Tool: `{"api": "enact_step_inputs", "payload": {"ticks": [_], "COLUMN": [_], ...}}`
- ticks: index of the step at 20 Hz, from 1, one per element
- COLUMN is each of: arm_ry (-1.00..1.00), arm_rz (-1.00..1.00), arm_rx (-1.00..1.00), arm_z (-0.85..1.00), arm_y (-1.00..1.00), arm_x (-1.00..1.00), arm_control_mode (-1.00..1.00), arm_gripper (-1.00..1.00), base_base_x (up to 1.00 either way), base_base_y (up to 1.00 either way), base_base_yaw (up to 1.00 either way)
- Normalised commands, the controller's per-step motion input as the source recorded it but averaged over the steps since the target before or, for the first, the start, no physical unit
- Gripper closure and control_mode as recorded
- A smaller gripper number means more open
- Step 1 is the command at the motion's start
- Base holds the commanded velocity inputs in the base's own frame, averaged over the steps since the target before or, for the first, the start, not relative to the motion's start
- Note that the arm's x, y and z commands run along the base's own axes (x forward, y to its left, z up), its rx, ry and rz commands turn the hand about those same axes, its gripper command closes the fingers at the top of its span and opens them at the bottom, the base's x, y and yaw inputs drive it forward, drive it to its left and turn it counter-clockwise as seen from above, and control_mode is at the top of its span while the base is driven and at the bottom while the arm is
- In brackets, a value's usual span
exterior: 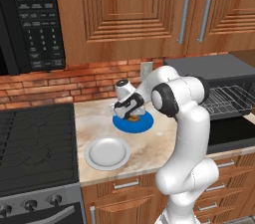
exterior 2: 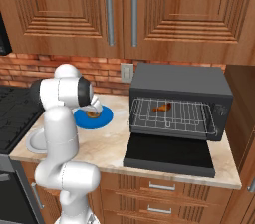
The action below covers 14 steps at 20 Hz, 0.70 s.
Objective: Open the toaster oven door. Place the bread on the top rack in the toaster oven and place the chicken drumstick on the bottom rack.
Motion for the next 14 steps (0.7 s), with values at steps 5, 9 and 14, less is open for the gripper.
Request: {"api": "enact_step_inputs", "payload": {"ticks": [5,9,14], "arm_ry": [0.0,0.0,-0.01], "arm_rz": [0.0,0.0,0.0], "arm_rx": [0.0,0.01,0.04], "arm_z": [-0.63,-0.59,-0.49], "arm_y": [-0.12,-0.14,-0.13], "arm_x": [-0.31,-0.45,-0.52], "arm_control_mode": [-1.0,-1.0,-1.0], "arm_gripper": [1.0,1.0,1.0], "base_base_x": [0.0,0.0,0.0], "base_base_y": [0.0,0.0,0.0], "base_base_yaw": [0.0,0.0,0.0]}}
